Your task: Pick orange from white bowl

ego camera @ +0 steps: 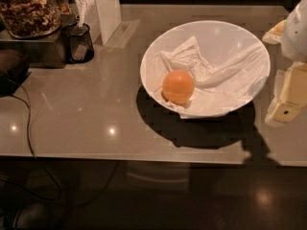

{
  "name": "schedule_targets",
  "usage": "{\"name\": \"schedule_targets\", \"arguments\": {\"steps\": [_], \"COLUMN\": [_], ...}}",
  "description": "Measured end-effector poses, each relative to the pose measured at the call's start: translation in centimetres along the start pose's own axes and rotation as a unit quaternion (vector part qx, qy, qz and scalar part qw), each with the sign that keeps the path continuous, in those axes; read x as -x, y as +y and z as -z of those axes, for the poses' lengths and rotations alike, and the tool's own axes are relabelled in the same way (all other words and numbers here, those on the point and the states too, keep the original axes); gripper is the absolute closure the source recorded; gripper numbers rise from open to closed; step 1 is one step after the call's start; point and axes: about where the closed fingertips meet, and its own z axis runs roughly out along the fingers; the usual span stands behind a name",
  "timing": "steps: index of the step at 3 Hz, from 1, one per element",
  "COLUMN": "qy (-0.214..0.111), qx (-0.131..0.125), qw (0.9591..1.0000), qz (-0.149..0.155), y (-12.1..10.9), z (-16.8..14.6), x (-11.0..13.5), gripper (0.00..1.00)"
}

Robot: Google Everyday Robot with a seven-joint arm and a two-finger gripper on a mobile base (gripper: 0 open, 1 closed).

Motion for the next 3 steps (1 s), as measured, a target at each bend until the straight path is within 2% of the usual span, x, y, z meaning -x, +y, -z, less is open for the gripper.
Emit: {"name": "schedule_targets", "arguments": {"steps": [1, 2, 3], "qy": [0.000, -0.019, -0.059], "qx": [0.000, 0.001, 0.015], "qw": [1.0000, 0.9998, 0.9980], "qz": [0.000, 0.007, 0.016], "y": [0.0, -0.5, -1.6], "z": [0.0, -0.1, -0.9], "x": [0.0, 1.2, 3.7], "gripper": [0.00, 0.00, 0.00]}}
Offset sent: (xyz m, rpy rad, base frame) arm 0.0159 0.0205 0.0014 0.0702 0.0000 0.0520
